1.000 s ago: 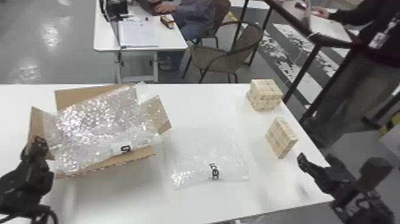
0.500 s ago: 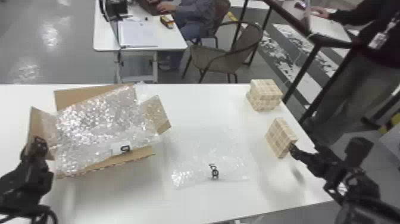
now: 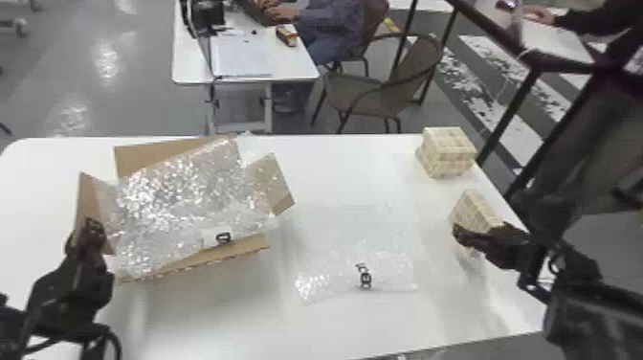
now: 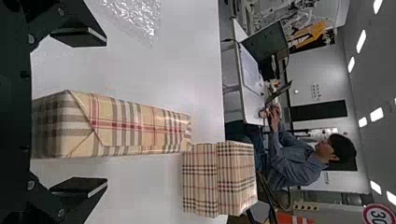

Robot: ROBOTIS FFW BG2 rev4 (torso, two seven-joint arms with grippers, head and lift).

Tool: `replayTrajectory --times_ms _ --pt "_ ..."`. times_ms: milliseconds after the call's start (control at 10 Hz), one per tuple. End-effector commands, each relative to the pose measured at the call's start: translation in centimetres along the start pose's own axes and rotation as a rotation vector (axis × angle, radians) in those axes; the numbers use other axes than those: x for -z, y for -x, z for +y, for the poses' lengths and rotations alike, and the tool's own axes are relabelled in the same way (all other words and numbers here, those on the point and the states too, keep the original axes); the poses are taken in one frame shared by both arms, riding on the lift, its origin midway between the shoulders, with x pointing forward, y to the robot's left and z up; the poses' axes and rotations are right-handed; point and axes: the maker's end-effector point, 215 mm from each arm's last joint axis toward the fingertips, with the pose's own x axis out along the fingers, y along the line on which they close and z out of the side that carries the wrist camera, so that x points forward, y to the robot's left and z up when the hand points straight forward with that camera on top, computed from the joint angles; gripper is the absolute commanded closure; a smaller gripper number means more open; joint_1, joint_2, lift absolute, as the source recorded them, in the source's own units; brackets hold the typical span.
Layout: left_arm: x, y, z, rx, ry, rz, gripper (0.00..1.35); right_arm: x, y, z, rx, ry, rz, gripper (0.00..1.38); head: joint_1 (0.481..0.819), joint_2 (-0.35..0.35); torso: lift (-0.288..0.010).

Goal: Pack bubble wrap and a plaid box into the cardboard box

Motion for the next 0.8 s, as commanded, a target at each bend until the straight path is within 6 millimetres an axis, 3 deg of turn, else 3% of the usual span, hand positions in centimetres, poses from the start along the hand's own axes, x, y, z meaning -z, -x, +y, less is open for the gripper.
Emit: replayTrajectory --times_ms 0,100,700 --pt "0.03 0.02 0.05 -0.001 0.001 0.0 1.21 0.37 -0.46 0.6 -0.012 -0.004 0.009 0.53 0.695 -0.148 -0.11" --pt "0.01 0.07 0.18 -0.003 0.001 -0.001 1.21 0.58 -0.46 0.75 -0.014 -0.009 0.014 0.84 0.695 -0.144 -0.11" --pt "-0.02 0.07 0.17 -0.002 0.002 -0.002 1.21 0.41 -0.22 0.9 -0.016 -0.025 0.002 0.95 0.695 -0.137 -0.11"
